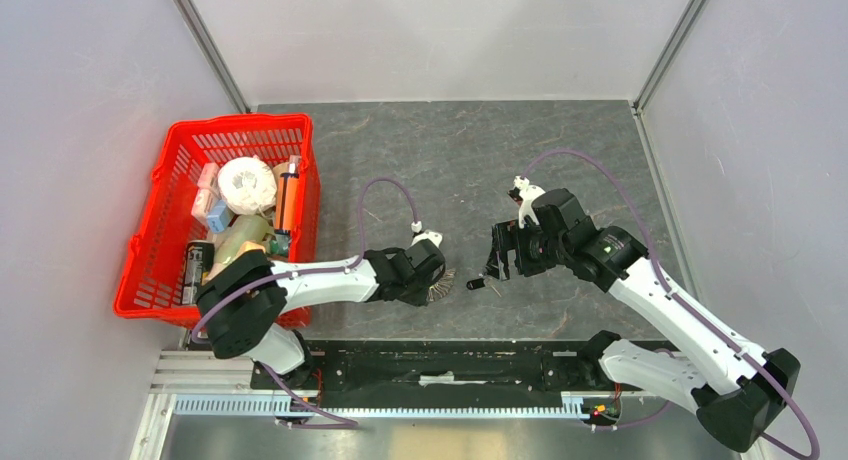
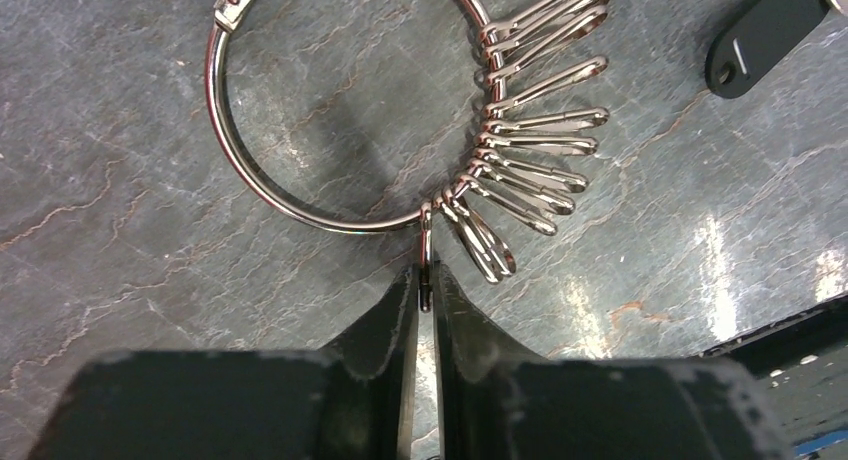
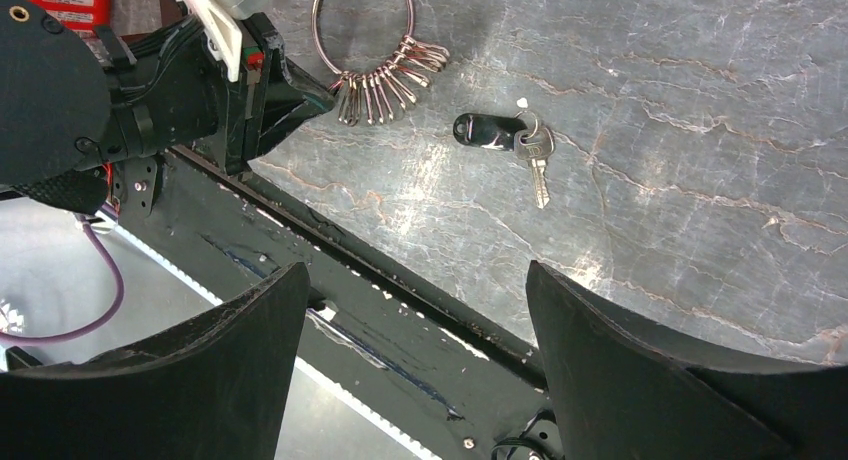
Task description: Put the keys on the keyring
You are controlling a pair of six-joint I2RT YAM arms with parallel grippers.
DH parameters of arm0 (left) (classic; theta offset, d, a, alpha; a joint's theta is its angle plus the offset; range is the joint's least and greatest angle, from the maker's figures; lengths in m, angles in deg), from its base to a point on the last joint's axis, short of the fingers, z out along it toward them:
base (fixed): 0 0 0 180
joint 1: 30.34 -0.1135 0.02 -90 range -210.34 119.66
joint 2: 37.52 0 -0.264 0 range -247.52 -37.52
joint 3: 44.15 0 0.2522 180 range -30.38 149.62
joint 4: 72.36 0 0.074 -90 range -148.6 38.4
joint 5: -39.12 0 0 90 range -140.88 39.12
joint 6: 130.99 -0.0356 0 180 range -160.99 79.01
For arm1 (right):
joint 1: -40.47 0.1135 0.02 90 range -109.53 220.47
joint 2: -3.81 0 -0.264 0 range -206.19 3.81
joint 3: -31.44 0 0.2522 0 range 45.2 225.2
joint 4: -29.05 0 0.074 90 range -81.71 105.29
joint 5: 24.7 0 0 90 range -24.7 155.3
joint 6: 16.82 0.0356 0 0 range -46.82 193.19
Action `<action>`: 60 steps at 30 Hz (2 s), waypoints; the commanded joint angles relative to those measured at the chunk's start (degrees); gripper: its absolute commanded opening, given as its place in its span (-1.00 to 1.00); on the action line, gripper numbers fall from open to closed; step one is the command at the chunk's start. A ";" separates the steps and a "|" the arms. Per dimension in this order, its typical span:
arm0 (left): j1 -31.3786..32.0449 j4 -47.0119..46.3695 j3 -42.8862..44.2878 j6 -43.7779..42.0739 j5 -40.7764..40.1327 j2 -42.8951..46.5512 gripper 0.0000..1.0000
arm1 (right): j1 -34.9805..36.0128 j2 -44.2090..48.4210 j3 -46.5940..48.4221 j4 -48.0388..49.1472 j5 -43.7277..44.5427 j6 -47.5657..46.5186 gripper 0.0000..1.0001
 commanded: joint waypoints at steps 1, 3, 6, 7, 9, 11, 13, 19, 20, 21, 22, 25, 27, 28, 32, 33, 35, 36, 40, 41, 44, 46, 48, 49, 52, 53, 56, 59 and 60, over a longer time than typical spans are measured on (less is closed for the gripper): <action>0.43 -2.03 1.69 -0.40 -1.45 -1.13 -0.77 | 0.33 1.31 -0.21 0.54 -0.29 0.14 0.74; 0.42 -1.58 1.77 -0.33 -1.37 -1.16 -0.95 | 0.33 1.42 -0.17 0.45 -0.20 0.07 0.74; 0.43 -0.80 1.54 -0.31 -1.46 -0.49 -0.95 | 0.36 1.32 -0.12 0.37 -0.24 -0.14 0.74; 0.40 -0.43 1.50 -0.30 -1.49 0.12 -0.96 | 0.33 1.33 -0.01 0.29 -0.33 -0.15 0.74; 0.43 0.63 1.41 -0.52 -1.50 1.97 -0.96 | 0.36 1.29 0.38 0.06 -0.54 -0.44 0.74; 0.50 2.03 1.70 -1.18 -1.10 4.34 -0.96 | 0.32 1.28 0.92 -0.37 -0.73 -0.76 0.73; 0.50 3.32 2.14 -2.42 -0.16 6.92 -0.96 | 0.46 1.42 1.61 -0.88 -1.22 -1.42 0.73; 0.89 8.00 5.92 -7.76 6.39 13.17 -0.96 | 0.70 1.03 4.96 -3.51 -3.66 -4.74 0.73; 0.97 9.11 6.95 -8.81 7.76 13.69 -0.96 | 0.88 0.99 5.71 -3.94 -3.93 -5.30 0.72; 1.19 10.03 7.86 -9.75 8.69 14.19 -0.96 | 1.02 1.15 6.24 -4.34 -4.26 -5.64 0.72; 1.35 11.02 8.89 -10.79 10.00 14.65 -0.96 | 1.06 1.27 6.74 -4.54 -4.68 -6.02 0.72; 2.21 13.17 11.28 -13.55 14.24 15.71 -0.95 | 1.66 1.75 8.21 -5.07 -6.83 -7.05 0.71; 2.72 14.77 12.94 -15.06 16.51 16.11 -0.96 | 2.19 2.10 9.08 -5.52 -8.00 -8.00 0.70; 2.87 15.52 13.64 -15.68 17.51 16.32 -0.96 | 2.59 2.25 9.57 -5.88 -8.68 -8.46 0.68; 3.50 17.69 16.07 -18.21 22.47 16.92 -0.96 | 5.15 2.86 11.39 -7.30 -11.81 -10.84 0.64; 3.58 18.33 16.53 -18.77 23.75 16.95 -0.95 | 5.98 3.14 11.71 -7.73 -12.34 -11.33 0.63; 3.57 19.56 17.54 -19.90 26.13 17.19 -0.96 | 7.29 3.63 12.54 -8.50 -13.28 -12.42 0.61; 3.60 20.10 18.00 -20.45 27.61 17.21 -0.96 | 7.84 3.94 12.82 -8.80 -13.80 -12.76 0.61; 3.77 22.23 20.07 -22.16 32.53 17.27 -0.95 | 9.58 5.60 12.78 -8.42 -17.34 -13.84 0.57; 3.75 22.88 20.56 -22.54 33.30 17.22 -0.96 | 9.98 6.17 12.43 -7.82 -18.50 -13.86 0.56; 3.92 24.77 22.72 -23.32 35.93 16.68 -0.96 | 11.28 8.00 10.86 -5.56 -21.37 -13.57 0.51; 3.98 25.33 23.83 -23.42 38.07 16.48 -0.96 | 12.29 9.40 9.30 -3.21 -22.99 -13.27 0.48; 4.18 25.48 24.63 -23.51 39.92 16.47 -0.96 | 13.47 10.90 7.41 0.05 -24.43 -12.94 0.46; 4.21 25.52 24.99 -23.58 40.77 16.47 -0.96 | 14.24 11.72 6.46 1.51 -24.80 -12.88 0.45; 4.34 26.12 26.17 -23.94 41.98 16.38 -0.96 | 16.29 12.94 4.81 5.59 -25.51 -12.87 0.44; 4.34 26.33 26.60 -23.95 42.20 16.34 -0.96 | 17.01 13.04 4.64 6.55 -25.37 -12.97 0.43; 4.39 27.03 28.34 -24.47 42.93 16.19 -0.96 | 19.13 12.72 4.45 8.34 -23.86 -13.94 0.39; 4.46 27.51 29.76 -24.95 44.04 15.88 -0.96 | 21.02 12.08 4.30 10.53 -22.47 -14.89 0.37; 4.54 27.89 30.15 -25.16 44.40 15.69 -0.96 | 21.54 11.86 4.27 11.25 -22.03 -15.28 0.36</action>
